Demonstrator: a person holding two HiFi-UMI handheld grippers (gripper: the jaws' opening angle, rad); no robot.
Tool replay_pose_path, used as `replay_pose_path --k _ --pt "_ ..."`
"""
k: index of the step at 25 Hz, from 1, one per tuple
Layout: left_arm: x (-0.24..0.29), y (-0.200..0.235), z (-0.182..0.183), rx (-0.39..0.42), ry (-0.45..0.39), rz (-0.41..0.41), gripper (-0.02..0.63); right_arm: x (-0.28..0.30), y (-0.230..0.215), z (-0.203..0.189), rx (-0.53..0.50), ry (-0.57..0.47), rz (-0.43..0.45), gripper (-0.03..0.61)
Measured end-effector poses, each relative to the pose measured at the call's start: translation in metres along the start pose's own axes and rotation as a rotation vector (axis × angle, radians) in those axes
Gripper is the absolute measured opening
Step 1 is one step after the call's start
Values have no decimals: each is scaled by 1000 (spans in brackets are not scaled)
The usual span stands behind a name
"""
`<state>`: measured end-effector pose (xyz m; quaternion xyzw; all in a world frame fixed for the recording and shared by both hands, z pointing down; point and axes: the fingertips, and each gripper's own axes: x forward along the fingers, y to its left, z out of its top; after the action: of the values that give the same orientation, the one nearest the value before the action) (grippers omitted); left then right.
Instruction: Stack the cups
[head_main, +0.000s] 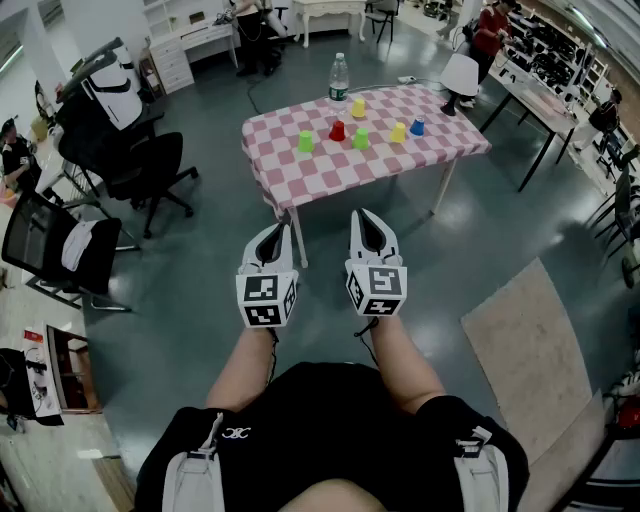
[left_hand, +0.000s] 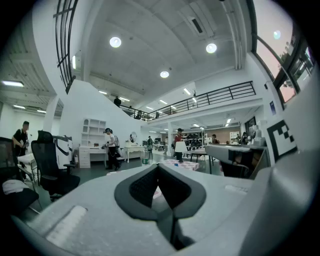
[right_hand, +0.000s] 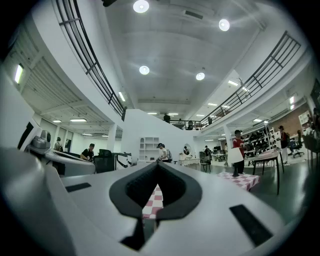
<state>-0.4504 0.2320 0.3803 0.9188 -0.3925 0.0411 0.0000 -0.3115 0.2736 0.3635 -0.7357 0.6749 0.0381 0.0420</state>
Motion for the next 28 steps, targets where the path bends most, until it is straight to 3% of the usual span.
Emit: replay_pose_path --k 19,28 --pt "6 4 -1 1 -11 -66 15 -1 14 -6 6 16 -26 2" --pt "29 7 5 24 -31 -78 15 16 -5 -4 -4 -12 -51 2"
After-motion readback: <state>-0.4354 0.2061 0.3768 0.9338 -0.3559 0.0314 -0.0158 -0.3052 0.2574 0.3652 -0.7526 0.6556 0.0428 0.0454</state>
